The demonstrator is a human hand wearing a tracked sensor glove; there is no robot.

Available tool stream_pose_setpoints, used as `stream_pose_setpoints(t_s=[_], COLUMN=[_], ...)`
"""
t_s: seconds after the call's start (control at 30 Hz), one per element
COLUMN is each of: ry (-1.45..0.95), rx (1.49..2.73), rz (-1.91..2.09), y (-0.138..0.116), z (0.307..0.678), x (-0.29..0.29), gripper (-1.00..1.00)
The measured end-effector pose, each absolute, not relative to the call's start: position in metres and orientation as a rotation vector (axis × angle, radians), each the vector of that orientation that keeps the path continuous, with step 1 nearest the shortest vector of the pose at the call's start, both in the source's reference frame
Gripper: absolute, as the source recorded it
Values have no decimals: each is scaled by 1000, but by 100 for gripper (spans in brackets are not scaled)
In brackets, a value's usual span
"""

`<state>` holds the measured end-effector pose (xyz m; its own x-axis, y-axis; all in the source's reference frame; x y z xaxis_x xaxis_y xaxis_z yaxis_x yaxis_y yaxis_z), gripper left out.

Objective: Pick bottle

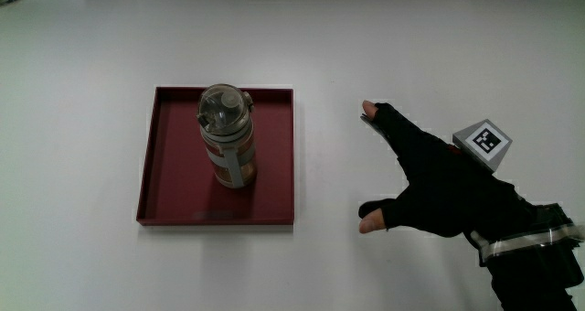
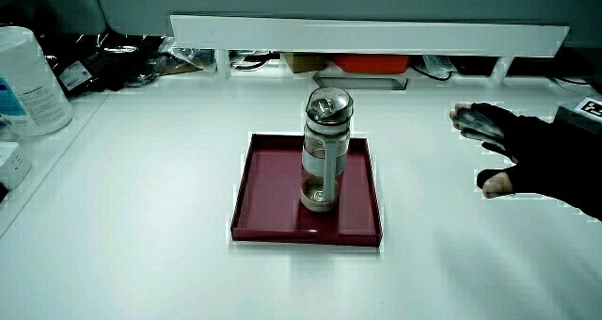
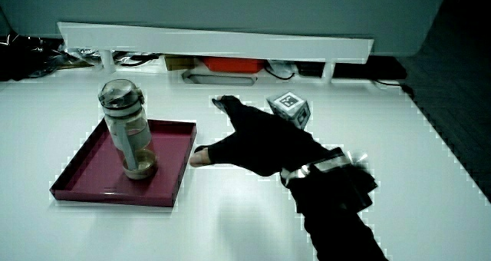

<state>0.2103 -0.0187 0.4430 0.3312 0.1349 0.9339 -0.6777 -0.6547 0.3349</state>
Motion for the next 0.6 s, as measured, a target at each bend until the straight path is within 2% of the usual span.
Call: stream_pose_setpoints(t_s=[0.3, 0.4, 0.43, 0.6], ry=[-349, -278, -291, -295], rx=[1864, 1794, 1810, 1724], rz=[1282, 1287, 1260, 1300], y=[-29, -31, -34, -37], z=[461, 452, 463, 477], x=[193, 174, 173, 148], gripper=[0, 0, 0, 0])
